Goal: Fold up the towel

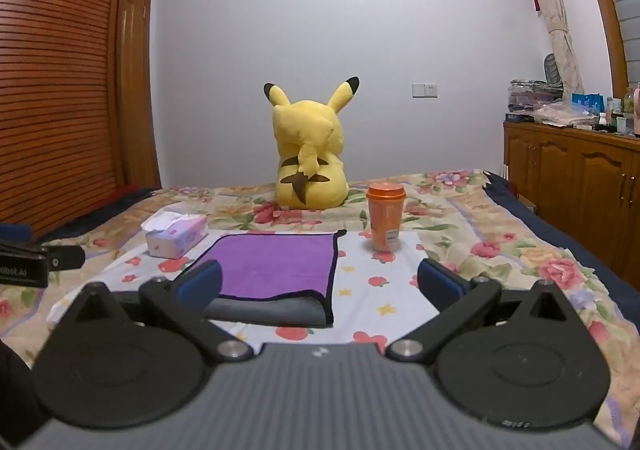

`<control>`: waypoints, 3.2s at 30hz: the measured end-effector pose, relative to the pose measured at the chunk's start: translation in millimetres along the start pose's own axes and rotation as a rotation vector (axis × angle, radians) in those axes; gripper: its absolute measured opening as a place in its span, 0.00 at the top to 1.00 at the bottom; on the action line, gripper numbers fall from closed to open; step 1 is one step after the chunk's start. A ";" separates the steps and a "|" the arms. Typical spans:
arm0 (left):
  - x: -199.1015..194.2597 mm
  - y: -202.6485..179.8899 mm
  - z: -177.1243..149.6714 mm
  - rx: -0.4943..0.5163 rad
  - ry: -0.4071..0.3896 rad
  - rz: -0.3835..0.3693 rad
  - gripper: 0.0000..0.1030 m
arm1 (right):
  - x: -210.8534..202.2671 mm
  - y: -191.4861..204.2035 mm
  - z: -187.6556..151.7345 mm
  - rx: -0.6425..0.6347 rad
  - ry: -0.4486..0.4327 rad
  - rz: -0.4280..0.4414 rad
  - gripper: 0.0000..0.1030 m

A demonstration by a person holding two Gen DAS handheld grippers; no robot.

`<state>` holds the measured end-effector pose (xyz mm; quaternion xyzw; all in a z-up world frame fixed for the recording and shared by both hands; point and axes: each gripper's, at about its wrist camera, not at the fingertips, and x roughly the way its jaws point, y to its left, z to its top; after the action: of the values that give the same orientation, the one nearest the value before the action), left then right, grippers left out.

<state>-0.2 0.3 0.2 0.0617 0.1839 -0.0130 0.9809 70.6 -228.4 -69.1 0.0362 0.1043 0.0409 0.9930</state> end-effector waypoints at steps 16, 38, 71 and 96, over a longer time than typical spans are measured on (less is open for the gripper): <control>-1.5 4.1 6.1 0.019 -0.013 0.006 0.00 | -3.5 -7.0 -1.3 0.005 0.002 -0.001 0.00; -1.5 3.4 1.6 0.020 -0.008 0.005 0.00 | -1.2 -8.0 -3.6 0.007 -0.001 -0.001 0.00; 1.3 4.8 -2.8 0.029 -0.004 0.011 0.00 | -1.7 -9.0 -3.5 0.007 0.000 -0.002 0.00; 6.6 2.6 -13.3 0.029 0.021 0.007 0.00 | -1.7 -13.1 -4.8 0.007 0.007 -0.005 0.00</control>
<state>1.3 4.5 -14.2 0.0767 0.1939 -0.0114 0.9780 68.9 -241.3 -74.6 0.0391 0.1081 0.0384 0.9926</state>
